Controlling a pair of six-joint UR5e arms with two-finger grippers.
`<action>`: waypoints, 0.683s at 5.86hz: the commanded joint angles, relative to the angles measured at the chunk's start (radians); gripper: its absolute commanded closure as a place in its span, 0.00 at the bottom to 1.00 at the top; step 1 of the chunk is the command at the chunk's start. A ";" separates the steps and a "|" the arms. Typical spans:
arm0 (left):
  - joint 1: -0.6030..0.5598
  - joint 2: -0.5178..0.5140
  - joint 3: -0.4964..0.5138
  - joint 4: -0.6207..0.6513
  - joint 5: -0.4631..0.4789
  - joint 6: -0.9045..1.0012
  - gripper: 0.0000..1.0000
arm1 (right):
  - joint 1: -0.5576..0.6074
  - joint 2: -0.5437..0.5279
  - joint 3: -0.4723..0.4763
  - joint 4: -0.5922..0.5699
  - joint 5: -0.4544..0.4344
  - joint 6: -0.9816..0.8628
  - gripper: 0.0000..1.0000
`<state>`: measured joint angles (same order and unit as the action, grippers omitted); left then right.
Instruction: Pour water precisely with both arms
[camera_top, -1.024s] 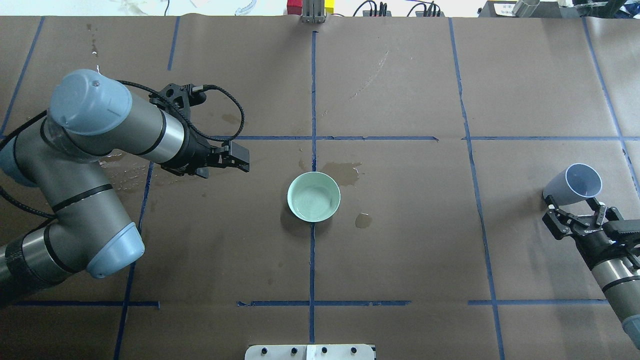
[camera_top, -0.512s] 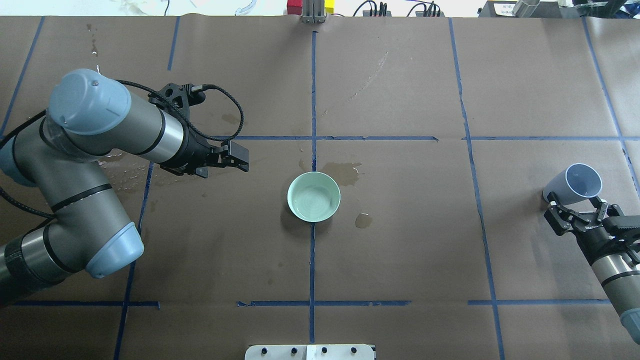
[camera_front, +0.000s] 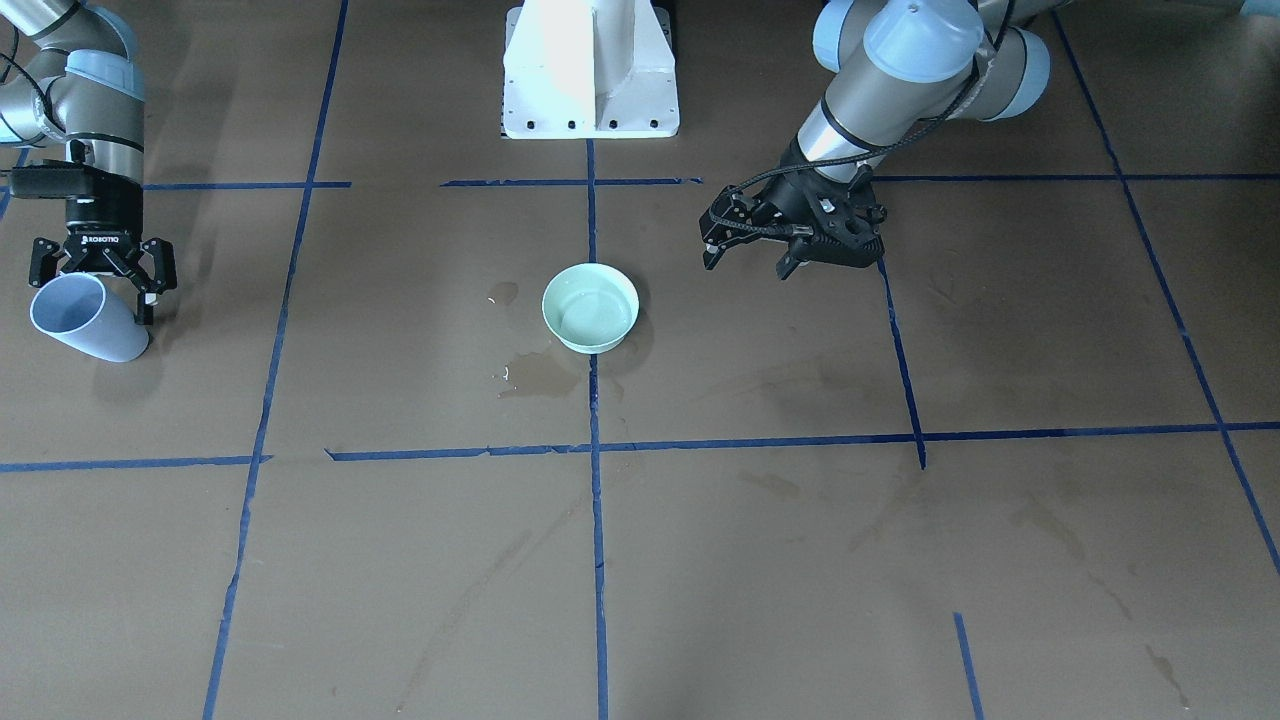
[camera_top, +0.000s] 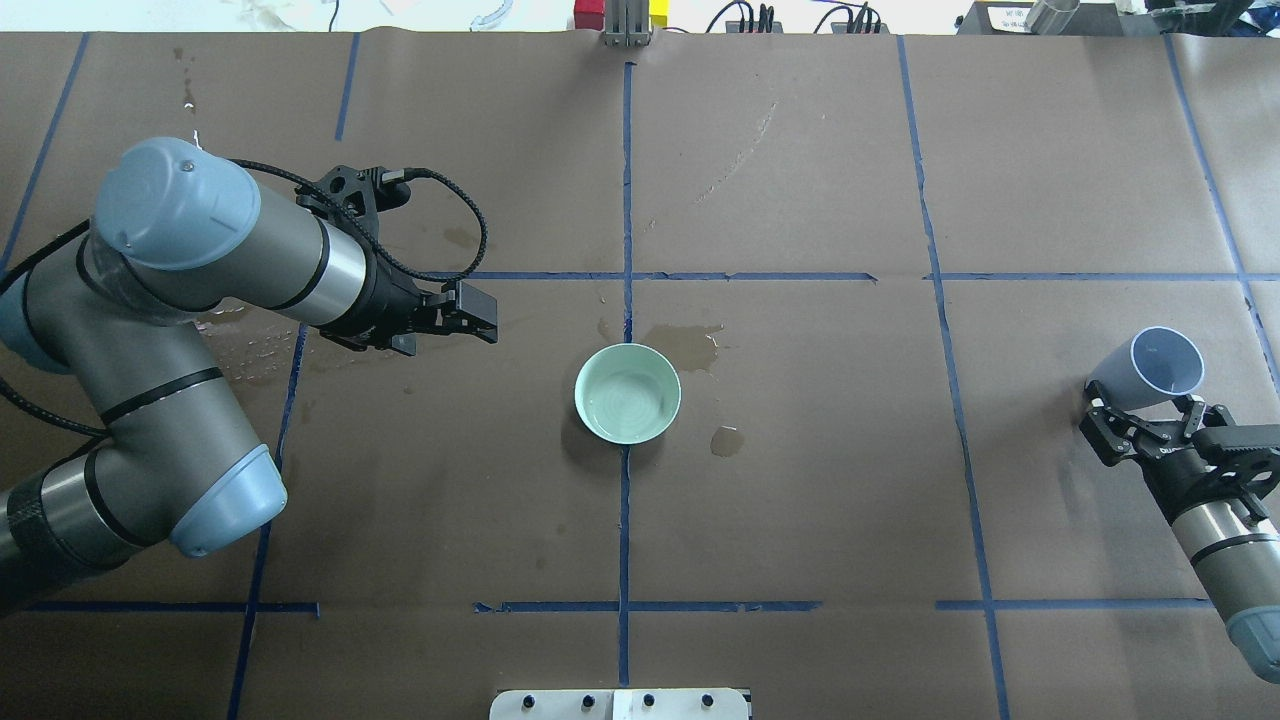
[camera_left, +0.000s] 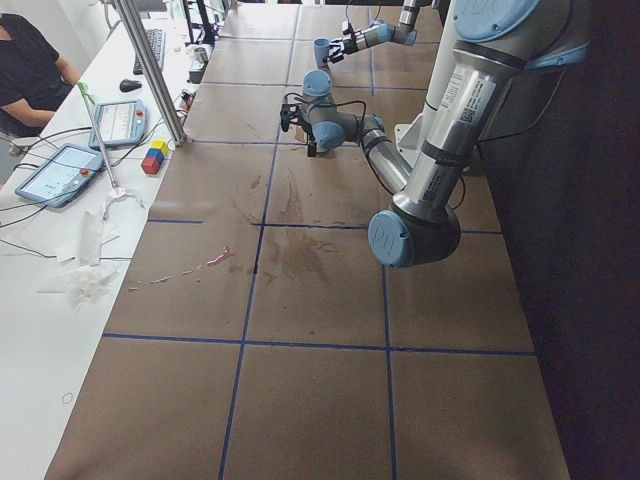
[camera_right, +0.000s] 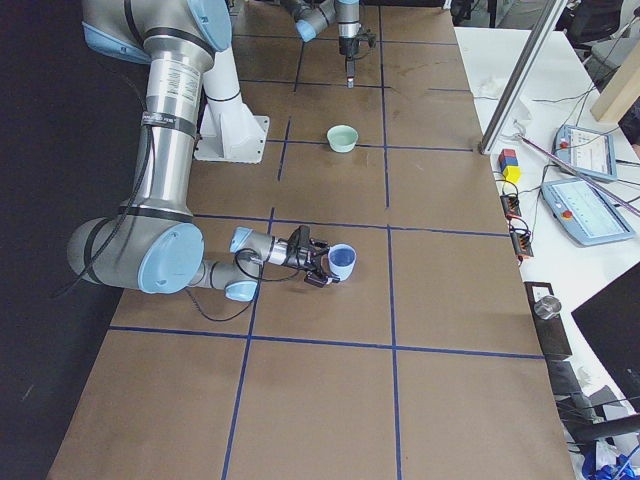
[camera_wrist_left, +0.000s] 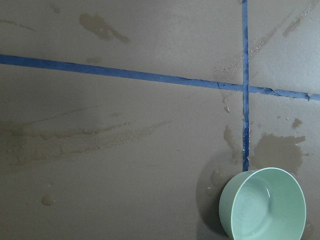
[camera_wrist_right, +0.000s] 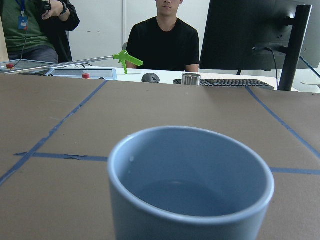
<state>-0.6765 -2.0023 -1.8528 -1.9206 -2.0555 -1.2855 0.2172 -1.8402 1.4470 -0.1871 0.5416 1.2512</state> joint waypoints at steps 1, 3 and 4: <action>-0.002 0.000 -0.003 0.000 0.000 0.000 0.01 | 0.016 0.007 0.000 0.001 0.011 -0.012 0.01; -0.002 0.014 -0.014 0.000 0.000 0.000 0.01 | 0.033 0.010 0.003 0.003 0.015 -0.032 0.02; -0.002 0.017 -0.016 0.000 0.000 0.000 0.01 | 0.040 0.039 0.006 0.003 0.015 -0.036 0.02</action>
<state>-0.6780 -1.9902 -1.8651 -1.9206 -2.0555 -1.2855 0.2498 -1.8209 1.4498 -0.1845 0.5564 1.2220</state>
